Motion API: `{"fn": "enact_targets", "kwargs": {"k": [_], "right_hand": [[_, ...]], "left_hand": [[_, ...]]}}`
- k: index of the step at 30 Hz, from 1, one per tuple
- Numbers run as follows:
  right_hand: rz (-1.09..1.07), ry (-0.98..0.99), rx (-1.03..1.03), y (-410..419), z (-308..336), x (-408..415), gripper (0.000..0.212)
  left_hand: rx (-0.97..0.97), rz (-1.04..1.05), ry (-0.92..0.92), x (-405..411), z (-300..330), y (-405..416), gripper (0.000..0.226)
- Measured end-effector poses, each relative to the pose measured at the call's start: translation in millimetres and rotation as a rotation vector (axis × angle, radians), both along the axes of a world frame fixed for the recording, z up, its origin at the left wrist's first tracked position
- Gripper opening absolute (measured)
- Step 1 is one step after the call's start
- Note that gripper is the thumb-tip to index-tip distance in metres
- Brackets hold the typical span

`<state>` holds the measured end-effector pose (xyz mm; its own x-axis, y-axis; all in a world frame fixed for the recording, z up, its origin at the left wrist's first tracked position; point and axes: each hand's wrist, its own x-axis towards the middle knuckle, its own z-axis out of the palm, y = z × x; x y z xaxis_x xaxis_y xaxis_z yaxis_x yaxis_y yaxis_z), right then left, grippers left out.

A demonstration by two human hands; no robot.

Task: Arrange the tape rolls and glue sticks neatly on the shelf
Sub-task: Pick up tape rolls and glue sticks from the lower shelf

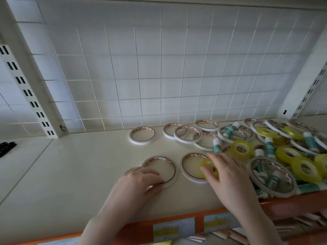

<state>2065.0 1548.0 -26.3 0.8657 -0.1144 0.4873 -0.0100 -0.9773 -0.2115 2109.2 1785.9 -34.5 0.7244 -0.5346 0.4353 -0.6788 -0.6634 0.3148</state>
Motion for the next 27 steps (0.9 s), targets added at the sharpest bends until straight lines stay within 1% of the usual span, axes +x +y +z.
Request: {"fn": "enact_targets", "kwargs": {"k": [3,6,10,14,17,20,22,27], "right_hand": [[-0.025,0.094,-0.031,-1,3,0,0.050],[-0.022,0.144,-0.037,0,6,-1,0.052],[-0.014,0.093,0.016,3,9,-1,0.057],[0.070,0.047,0.101,13,15,0,0.059],[0.139,0.011,0.117,23,15,5,0.056],[0.234,-0.054,0.219,39,16,10,0.050],[0.286,-0.055,0.285,51,16,13,0.048],[0.386,-0.013,0.311,90,16,19,0.052]], "left_hand": [[-0.005,0.005,-0.036,2,-1,2,0.025],[0.001,0.014,-0.053,3,-1,5,0.025],[0.017,0.051,-0.118,3,3,9,0.025],[0.006,0.090,-0.150,0,6,14,0.025],[0.018,0.114,-0.177,-3,10,23,0.025],[0.023,0.175,-0.216,-10,17,40,0.026],[0.028,0.223,-0.250,-17,21,55,0.026],[0.047,0.343,-0.275,-39,26,101,0.025]]}}
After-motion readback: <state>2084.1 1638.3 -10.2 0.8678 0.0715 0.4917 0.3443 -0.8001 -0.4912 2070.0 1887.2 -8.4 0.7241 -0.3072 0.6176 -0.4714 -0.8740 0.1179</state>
